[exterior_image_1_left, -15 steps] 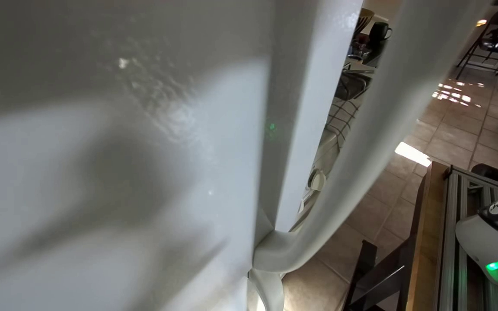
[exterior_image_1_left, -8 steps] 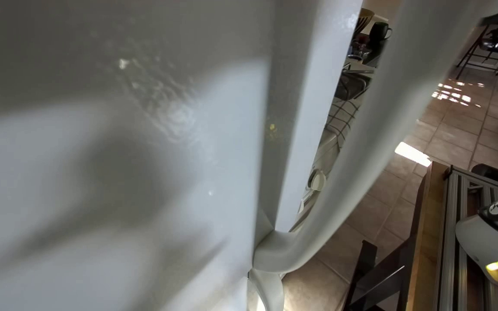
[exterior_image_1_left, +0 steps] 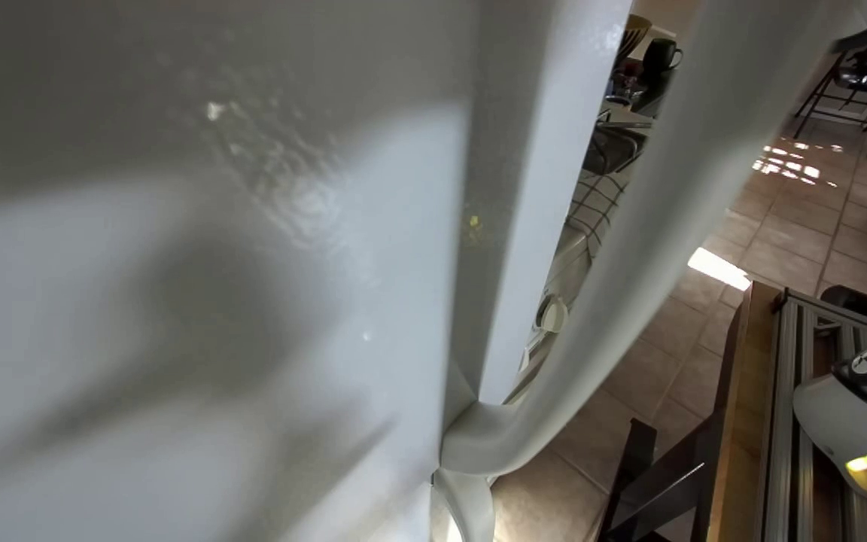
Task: Move the pan to the left
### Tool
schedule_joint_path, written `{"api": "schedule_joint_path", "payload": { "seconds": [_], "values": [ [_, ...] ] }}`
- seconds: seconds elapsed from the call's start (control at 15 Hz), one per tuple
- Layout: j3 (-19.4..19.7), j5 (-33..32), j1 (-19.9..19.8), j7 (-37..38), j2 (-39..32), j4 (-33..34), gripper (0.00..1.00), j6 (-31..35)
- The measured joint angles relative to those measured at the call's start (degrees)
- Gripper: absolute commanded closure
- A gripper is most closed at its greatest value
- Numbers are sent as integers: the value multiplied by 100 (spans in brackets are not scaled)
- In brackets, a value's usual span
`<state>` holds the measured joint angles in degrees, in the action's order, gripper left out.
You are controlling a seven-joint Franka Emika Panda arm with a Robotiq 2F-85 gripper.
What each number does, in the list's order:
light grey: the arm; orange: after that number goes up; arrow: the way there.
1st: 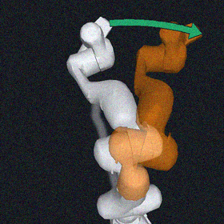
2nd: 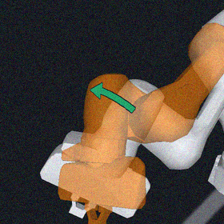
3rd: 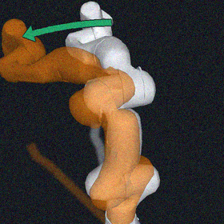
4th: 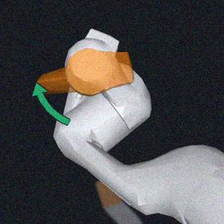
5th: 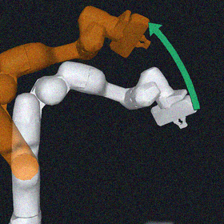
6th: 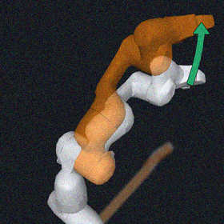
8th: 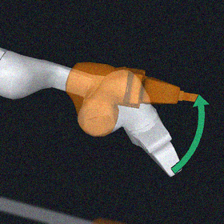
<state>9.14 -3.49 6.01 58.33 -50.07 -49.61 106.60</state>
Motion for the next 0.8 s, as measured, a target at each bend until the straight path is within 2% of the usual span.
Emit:
{"api": "schedule_joint_path", "payload": {
  "seconds": [0.8],
  "values": [
    [-21,109,-14,555,-355,263,0,362]
  ]
}}
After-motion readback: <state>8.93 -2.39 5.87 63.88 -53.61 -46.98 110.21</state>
